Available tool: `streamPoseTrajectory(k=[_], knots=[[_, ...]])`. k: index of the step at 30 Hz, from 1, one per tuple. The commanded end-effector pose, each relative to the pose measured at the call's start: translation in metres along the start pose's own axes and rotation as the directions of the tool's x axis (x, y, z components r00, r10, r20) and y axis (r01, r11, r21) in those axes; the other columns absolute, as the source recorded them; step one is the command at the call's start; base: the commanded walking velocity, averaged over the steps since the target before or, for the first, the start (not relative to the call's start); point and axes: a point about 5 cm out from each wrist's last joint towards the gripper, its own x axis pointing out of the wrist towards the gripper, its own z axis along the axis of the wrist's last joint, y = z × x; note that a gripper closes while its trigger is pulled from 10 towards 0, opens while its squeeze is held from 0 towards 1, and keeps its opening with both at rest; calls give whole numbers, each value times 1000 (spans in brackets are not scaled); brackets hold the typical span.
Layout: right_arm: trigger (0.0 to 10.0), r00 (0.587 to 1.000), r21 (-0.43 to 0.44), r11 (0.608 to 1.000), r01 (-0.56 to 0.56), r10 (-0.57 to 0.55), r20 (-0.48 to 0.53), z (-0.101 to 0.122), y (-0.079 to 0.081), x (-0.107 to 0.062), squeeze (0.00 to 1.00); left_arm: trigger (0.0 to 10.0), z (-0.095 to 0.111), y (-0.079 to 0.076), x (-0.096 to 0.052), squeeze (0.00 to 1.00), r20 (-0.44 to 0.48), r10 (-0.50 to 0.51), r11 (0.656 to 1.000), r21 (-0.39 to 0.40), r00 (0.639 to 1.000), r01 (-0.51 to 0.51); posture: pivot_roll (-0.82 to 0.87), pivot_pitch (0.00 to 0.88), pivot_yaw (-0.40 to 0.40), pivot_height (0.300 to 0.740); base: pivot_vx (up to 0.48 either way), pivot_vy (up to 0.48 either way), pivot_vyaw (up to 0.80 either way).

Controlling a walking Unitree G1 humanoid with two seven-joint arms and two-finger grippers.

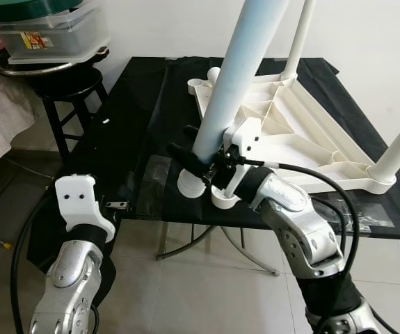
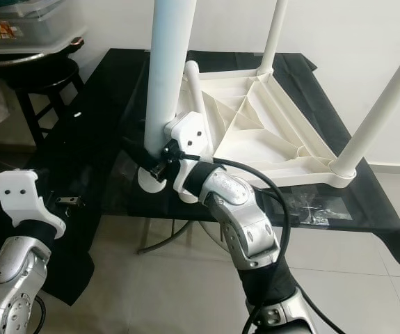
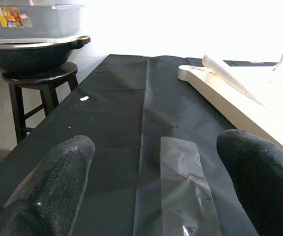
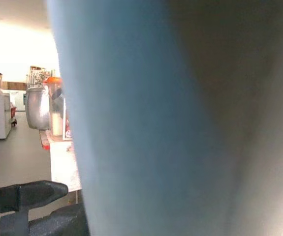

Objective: Building children table

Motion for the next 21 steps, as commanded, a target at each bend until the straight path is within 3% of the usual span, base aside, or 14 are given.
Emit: streamPoseTrajectory(k=[1, 8, 13, 20, 21], knots=[[10000, 1000, 15, 1000, 5, -5, 8, 1, -1, 0, 0, 10000, -5, 0, 1, 0, -27, -1, 1000, -13, 1000, 1, -76, 61, 5, 740, 0, 0, -800], [10000, 1000, 12, 1000, 25, -25, 16, 2, -4, 0, 0, 10000, -1, -6, 5, 0, -17, -36, 999, -21, 999, 36, -71, 57, 11, 740, 34, 0, -114], [10000, 1000, 11, 1000, 2, -2, 25, 5, -4, 1, 0, 10000, -1, -6, 6, 0, -15, -37, 999, -24, 999, 37, -71, 57, 11, 740, 253, 0, -800], [10000, 1000, 2, 1000, -10, 10, 25, 7, -2, 0, 0, 10000, 0, -8, 6, 0, -10, -51, 998, -23, 999, 50, -65, 55, 14, 740, 260, 0, 0], [10000, 1000, -33, 999, -24, 25, 15, 7, -2, -1, 0, 10000, 0, -8, 6, 0, -9, -54, 998, -22, 999, 54, -67, 50, 15, 740, 277, 0, 500]])
